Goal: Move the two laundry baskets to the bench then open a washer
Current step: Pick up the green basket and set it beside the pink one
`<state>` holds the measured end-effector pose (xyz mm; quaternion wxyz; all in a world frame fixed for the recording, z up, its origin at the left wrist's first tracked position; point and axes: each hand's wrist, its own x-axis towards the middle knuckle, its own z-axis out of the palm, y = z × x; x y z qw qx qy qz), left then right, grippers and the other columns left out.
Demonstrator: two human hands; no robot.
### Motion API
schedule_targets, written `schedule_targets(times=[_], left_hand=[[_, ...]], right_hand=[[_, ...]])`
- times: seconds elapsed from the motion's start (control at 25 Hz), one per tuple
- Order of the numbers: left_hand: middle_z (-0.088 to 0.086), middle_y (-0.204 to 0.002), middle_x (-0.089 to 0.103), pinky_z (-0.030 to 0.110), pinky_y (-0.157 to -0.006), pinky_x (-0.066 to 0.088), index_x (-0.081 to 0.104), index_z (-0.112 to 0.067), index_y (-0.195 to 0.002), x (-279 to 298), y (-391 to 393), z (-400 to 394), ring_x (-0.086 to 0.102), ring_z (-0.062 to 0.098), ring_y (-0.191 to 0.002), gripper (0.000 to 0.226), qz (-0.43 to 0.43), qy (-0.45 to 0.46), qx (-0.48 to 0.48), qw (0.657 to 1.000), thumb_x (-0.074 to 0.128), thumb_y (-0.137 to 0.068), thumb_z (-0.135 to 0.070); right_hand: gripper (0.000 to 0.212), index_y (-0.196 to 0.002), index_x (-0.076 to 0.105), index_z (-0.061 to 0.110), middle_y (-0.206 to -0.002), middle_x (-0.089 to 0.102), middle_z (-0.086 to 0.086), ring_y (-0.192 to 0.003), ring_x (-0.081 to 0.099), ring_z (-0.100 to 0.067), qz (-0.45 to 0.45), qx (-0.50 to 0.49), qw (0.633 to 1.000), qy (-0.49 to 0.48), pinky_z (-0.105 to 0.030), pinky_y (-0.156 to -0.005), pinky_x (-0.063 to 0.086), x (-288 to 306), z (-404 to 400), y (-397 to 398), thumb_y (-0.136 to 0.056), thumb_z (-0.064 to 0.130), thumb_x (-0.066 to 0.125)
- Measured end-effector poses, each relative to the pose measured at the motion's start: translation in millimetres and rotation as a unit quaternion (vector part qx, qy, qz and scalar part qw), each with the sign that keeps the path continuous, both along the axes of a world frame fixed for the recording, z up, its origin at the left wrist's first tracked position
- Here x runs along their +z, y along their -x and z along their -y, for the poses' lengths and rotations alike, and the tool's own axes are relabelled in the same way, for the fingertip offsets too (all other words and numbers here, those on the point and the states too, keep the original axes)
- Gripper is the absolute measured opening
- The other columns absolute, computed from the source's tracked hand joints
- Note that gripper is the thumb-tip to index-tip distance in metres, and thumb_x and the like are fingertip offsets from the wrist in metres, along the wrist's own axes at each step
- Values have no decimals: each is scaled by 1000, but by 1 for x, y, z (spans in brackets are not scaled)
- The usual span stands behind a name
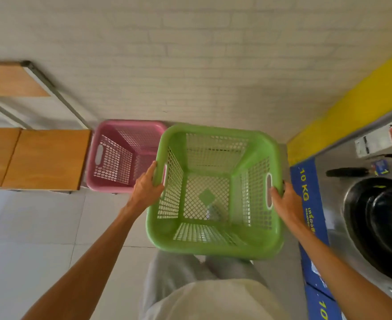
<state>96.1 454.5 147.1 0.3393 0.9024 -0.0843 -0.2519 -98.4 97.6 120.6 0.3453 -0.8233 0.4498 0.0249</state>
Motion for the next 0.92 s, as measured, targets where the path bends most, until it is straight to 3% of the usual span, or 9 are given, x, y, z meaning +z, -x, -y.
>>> schedule_targets(times=[0.12,0.24,0.32,0.44,0.56,0.64,0.76,0.92], left_hand=[[13,-106,67,45,-61,62,21,-19,-156,-51,-35,18,72,29,-79,80,-40,-21,-3,999,55,-88,4],[22,-112,66,48,-65,62,18,-12,-156,-126,-64,34,71,34,-83,77,-46,-30,-19,998,52,-90,8],[24,-118,63,40,-66,62,14,-8,-157,-175,-83,43,70,32,-85,81,-53,-35,-41,997,54,-89,11],[26,-128,59,15,-52,53,12,-8,-157,-232,-105,48,66,22,-78,85,-48,-51,-64,996,56,-86,13],[28,-139,50,8,-49,49,13,-4,-156,-278,-124,56,66,28,-90,86,-36,-61,-81,994,57,-85,14],[28,-134,53,14,-59,55,15,-2,-155,-297,-134,61,68,37,-98,84,-27,-53,-90,994,57,-84,15],[24,-130,55,43,-71,63,13,-8,-156,-313,-152,68,67,37,-101,85,-56,-44,-86,994,55,-86,15],[18,-122,62,48,-76,62,28,-7,-149,-328,-176,78,69,34,-101,72,-84,-35,-59,994,57,-85,12]], right_hand=[[33,-126,59,8,-92,70,-22,-67,58,-31,-94,-11,995,-25,-29,-53,36,-53,25,-31,-99,25,49],[32,-122,62,4,-99,70,-26,-81,65,-39,-141,-8,989,-44,-34,-64,44,-122,45,-69,-97,19,51],[30,-120,63,1,-102,70,-29,-84,67,-39,-162,-4,986,-45,-32,-64,44,-165,56,-94,-96,17,52],[27,-115,66,5,-99,72,-21,-67,59,-26,-203,18,976,-74,-22,-49,35,-211,72,-124,-93,16,56],[20,-105,69,10,-91,72,-13,-64,61,-19,-242,55,963,-102,-22,-48,37,-248,90,-147,-87,12,59],[24,-108,68,10,-97,73,-14,-75,66,-27,-258,79,957,-103,-26,-54,46,-260,99,-162,-86,10,59],[30,-116,65,7,-105,72,-17,-91,69,-34,-280,87,951,-95,-39,-76,58,-274,113,-183,-86,9,60],[33,-120,64,5,-110,71,-19,-96,70,-36,-274,72,954,-95,-48,-84,60,-290,126,-206,-88,6,59]])
